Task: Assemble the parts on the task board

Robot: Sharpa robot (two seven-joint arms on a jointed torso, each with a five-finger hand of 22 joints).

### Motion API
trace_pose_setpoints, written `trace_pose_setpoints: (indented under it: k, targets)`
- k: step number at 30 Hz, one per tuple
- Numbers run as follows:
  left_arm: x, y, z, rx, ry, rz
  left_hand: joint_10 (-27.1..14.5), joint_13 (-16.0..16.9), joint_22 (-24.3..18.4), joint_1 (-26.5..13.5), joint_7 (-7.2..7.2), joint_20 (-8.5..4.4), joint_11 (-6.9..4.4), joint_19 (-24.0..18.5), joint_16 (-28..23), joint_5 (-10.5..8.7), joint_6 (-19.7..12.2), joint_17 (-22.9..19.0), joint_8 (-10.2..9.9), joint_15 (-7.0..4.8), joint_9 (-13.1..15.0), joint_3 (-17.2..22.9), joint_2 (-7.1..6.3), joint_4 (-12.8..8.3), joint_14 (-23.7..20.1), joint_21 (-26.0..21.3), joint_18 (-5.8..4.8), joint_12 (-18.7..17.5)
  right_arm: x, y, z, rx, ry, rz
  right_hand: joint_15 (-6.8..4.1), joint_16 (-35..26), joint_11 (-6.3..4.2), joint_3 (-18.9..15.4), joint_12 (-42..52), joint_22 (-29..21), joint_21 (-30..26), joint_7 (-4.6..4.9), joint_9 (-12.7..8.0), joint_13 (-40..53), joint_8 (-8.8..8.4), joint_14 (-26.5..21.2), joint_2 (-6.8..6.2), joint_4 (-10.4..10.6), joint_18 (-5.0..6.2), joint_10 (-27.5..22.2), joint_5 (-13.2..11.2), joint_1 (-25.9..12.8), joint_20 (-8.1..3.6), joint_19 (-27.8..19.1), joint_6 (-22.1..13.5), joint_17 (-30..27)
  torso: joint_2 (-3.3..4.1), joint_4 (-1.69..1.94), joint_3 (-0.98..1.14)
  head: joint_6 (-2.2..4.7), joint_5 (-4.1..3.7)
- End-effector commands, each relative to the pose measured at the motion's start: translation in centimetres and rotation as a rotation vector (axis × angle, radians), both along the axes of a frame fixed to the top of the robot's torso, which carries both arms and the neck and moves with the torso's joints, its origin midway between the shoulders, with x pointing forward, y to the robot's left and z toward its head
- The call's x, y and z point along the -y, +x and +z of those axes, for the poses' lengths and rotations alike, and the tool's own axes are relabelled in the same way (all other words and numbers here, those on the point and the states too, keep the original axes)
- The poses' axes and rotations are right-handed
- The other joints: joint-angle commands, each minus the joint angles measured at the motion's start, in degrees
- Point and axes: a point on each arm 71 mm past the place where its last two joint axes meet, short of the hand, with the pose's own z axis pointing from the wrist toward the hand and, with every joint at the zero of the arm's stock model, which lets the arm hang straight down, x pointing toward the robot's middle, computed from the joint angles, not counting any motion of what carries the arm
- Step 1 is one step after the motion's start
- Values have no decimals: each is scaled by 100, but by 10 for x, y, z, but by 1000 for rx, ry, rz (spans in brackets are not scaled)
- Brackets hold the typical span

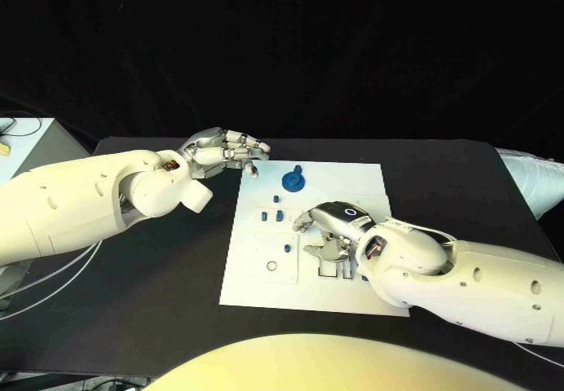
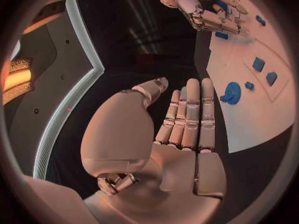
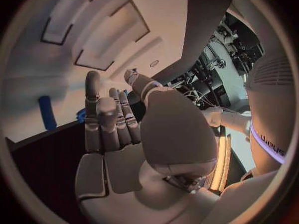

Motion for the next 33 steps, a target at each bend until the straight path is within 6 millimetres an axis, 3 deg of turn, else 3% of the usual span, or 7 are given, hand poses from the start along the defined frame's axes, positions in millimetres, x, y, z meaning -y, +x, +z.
trace_pose_setpoints:
  k: [1,7,11,14,19,24,33]
  targets:
    - [0,0,2,11,-15,-5,-38,-9,-5,15,9,-12,4,37,-28,27,-47,6,-24,47,-5,-28,2,13,-11,-27,76,-33,14,5,13,-72,87,-41,-30,182,-29,116,137,50,73,-10,-20,0,14,194,-13,22,40,163,34,51,-79,90,77,226,-6,-9,-5,0,-11]
    - [0,1,1,13,-17,-1,-38,-9,-5,15,9,-12,4,37,-28,27,-47,6,-24,47,-5,-28,2,13,-11,-27,76,-33,58,22,43,-39,86,-95,-118,559,-117,604,197,149,182,-26,-52,-76,44,681,-191,121,41,786,84,-162,-185,377,365,803,-21,-20,-9,0,-33]
    - [1,1,1,12,-18,-4,-37,-8,-10,25,8,-12,4,42,-28,28,-48,7,-24,46,-5,-26,6,11,-10,-32,77,-29,84,37,58,10,54,-123,-121,682,-116,672,68,326,327,-37,-61,-85,37,792,-288,150,2,800,62,-237,-193,533,408,1048,-35,-38,-17,0,-67]
    - [2,2,1,11,-18,-6,-37,-8,-10,25,8,-12,4,42,-28,28,-48,7,-24,46,-5,-26,6,11,-10,-32,77,-29,95,44,62,28,24,-132,-117,814,-103,648,-87,426,401,-37,-79,-82,-2,881,-337,197,-24,689,-149,-295,-175,670,383,1308,-36,-44,-24,0,-77]
    - [2,2,1,10,-19,-9,-37,-8,-11,25,9,-12,4,45,-28,28,-49,7,-23,46,-5,-28,6,12,-9,-34,77,-28,99,51,60,48,-37,-124,-110,864,-97,472,-232,356,300,-57,-103,-74,-60,898,-350,224,-14,504,-149,-276,-158,697,318,1398,-23,-34,-12,5,-89]
    - [3,2,1,9,-20,-12,-37,-8,-11,25,9,-12,4,45,-28,28,-49,7,-23,46,-5,-28,6,12,-9,-34,77,-28,96,53,53,38,-95,-120,-114,902,-100,392,-255,363,291,-78,-109,-72,-78,913,-327,233,-18,448,-158,-245,-154,725,296,1479,-18,-17,-15,1,-100]
    - [2,2,1,-1,-32,-11,-38,-8,-15,22,10,-11,5,48,-27,26,-50,9,-22,47,-4,-33,5,16,-7,-39,77,-26,85,53,38,-5,-162,-114,-132,1018,-115,320,-219,493,402,-89,-104,-60,-65,983,-250,280,-43,473,-199,-223,-154,862,337,1721,-28,-34,-18,10,-117]
